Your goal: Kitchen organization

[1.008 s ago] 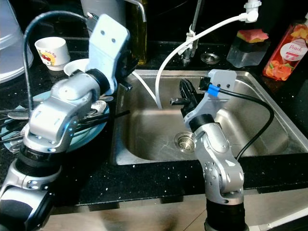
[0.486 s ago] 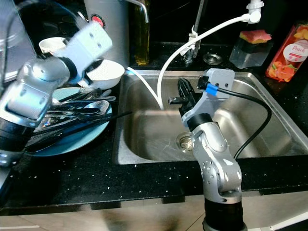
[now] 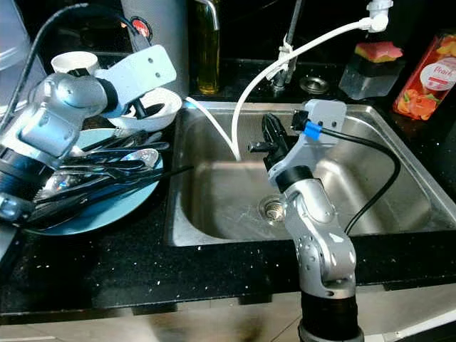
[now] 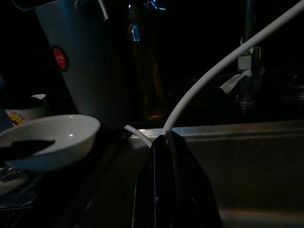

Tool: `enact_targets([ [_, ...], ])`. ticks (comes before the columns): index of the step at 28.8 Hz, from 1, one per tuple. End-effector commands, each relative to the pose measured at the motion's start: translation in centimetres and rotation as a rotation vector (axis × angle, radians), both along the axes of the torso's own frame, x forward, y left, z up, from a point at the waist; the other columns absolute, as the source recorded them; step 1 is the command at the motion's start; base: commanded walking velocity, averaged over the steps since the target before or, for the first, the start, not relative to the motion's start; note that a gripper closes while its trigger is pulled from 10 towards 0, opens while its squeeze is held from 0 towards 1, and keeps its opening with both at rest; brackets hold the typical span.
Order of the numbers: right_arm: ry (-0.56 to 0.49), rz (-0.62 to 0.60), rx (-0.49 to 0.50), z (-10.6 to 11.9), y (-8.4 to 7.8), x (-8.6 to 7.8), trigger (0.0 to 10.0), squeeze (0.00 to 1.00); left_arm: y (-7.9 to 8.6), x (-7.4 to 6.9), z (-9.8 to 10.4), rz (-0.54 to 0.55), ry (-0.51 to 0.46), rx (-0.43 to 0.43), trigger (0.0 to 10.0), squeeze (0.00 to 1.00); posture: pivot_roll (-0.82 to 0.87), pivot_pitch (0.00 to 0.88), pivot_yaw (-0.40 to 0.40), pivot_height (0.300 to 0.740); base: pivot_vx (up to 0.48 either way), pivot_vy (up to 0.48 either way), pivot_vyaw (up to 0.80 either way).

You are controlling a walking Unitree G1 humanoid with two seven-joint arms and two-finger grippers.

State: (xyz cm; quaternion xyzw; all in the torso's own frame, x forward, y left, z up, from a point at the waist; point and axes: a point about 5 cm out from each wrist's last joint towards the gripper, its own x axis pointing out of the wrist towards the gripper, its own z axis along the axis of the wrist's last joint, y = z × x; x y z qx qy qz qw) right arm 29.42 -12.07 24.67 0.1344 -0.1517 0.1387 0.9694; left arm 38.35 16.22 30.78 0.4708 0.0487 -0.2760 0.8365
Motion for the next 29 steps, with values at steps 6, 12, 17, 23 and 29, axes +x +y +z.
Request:
enact_targets([
  [6,-0.006,-0.003,0.010,0.0,-0.2,0.0,10.0,0.00,-0.8,0.1,-0.5,-0.125,0.044,0.080,10.0,0.00,0.25,0.020,-0.063,0.740,0.000,0.000,0.00],
  [12,-0.007,-0.004,0.009,0.0,-0.3,0.0,10.0,0.00,-0.8,0.2,0.5,-0.124,0.002,0.063,10.0,0.00,0.24,0.018,-0.066,0.740,0.000,0.000,0.00],
  [17,-0.008,0.002,0.007,0.0,-0.2,0.0,10.0,0.00,-1.3,-0.6,3.4,-0.189,-0.073,0.016,10.0,0.00,0.24,0.015,-0.070,0.740,0.000,0.000,0.00],
  [23,-0.007,0.004,0.006,0.0,-0.2,0.1,10.0,0.00,-1.7,-1.8,3.0,-0.293,-0.044,0.057,10.0,0.00,0.25,0.014,-0.071,0.740,0.000,0.000,0.00],
  [29,-0.006,0.005,0.007,0.0,-0.2,0.1,10.0,0.00,-1.8,-2.1,0.7,-0.321,0.033,0.073,10.0,0.00,0.24,0.016,-0.072,0.740,0.000,0.000,0.00],
])
